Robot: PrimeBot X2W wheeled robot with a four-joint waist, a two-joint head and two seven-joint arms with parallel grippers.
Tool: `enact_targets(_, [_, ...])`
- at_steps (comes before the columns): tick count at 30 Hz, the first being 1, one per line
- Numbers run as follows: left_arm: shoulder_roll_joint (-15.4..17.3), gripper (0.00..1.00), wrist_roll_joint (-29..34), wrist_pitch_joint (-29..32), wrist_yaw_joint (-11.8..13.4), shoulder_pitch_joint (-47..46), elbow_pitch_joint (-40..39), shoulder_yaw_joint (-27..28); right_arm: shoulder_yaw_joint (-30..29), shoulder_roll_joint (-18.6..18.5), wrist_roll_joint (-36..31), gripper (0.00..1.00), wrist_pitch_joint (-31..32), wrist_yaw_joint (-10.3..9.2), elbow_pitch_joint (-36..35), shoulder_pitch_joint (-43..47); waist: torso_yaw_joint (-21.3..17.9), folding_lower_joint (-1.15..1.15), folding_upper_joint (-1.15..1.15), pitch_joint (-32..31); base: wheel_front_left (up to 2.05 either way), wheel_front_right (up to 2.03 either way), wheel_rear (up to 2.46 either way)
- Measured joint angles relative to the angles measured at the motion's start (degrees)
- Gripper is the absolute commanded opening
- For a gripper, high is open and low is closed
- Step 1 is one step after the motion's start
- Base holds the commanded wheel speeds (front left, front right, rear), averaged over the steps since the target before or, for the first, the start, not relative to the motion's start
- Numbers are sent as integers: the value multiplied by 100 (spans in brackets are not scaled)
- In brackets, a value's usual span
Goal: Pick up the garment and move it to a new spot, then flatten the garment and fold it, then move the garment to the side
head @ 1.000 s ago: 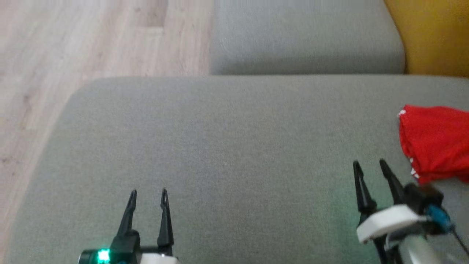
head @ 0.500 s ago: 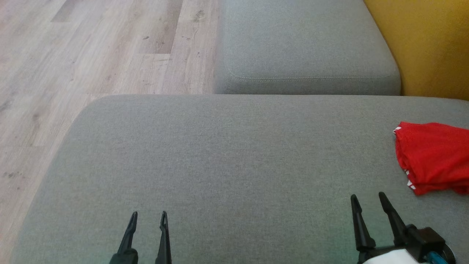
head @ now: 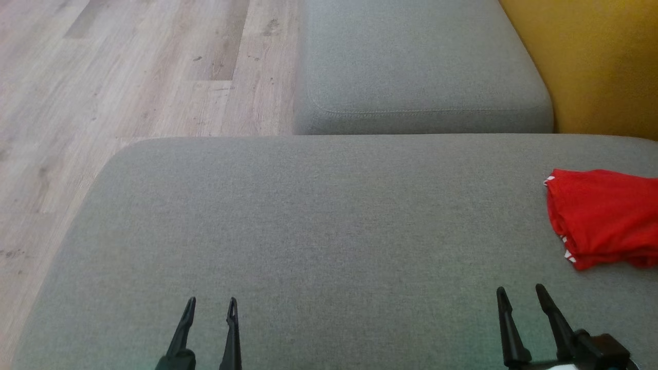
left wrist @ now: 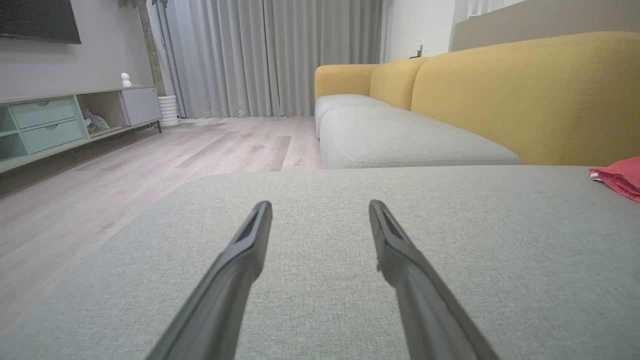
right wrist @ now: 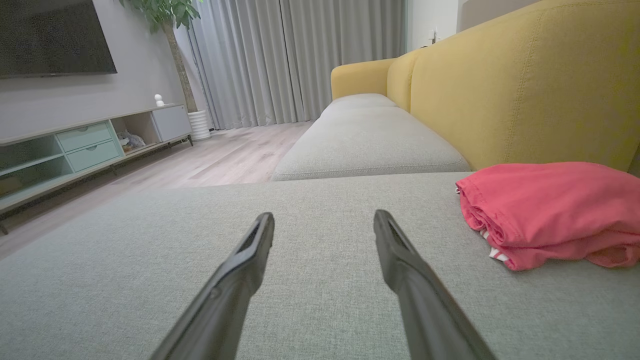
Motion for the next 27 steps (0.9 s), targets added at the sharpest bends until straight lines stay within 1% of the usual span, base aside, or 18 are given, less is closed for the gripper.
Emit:
enact_targets(5, [0, 100, 0, 0, -25, 0, 56, 0, -1, 0, 47, 100, 0, 0, 7, 0, -26, 0, 0, -10, 0, 0, 0])
enact_targets(6, [0, 0, -2, 0, -25, 1, 81, -7, 2, 0, 49, 0, 2, -1, 27, 1, -31, 0, 0, -9, 0, 0, 0])
enact_targets(11, [-1, 0, -44, 38, -26, 209, 490, -32, 41, 1, 90, 0, 13, -2, 441, 127, -39, 0, 0, 1, 0, 0, 0])
enact_targets(14, [-1, 0, -253, 68, -30, 249, 525, -20, 36, 1, 289, 0, 66, -2, 469, 153, -48, 0, 0, 24, 0, 0, 0])
enact_targets(27, [-1, 0, -1147, 303, -180, 168, 485, 154, -30, 1, 1193, 0, 260, -2, 471, 92, -87, 0, 0, 119, 0, 0, 0])
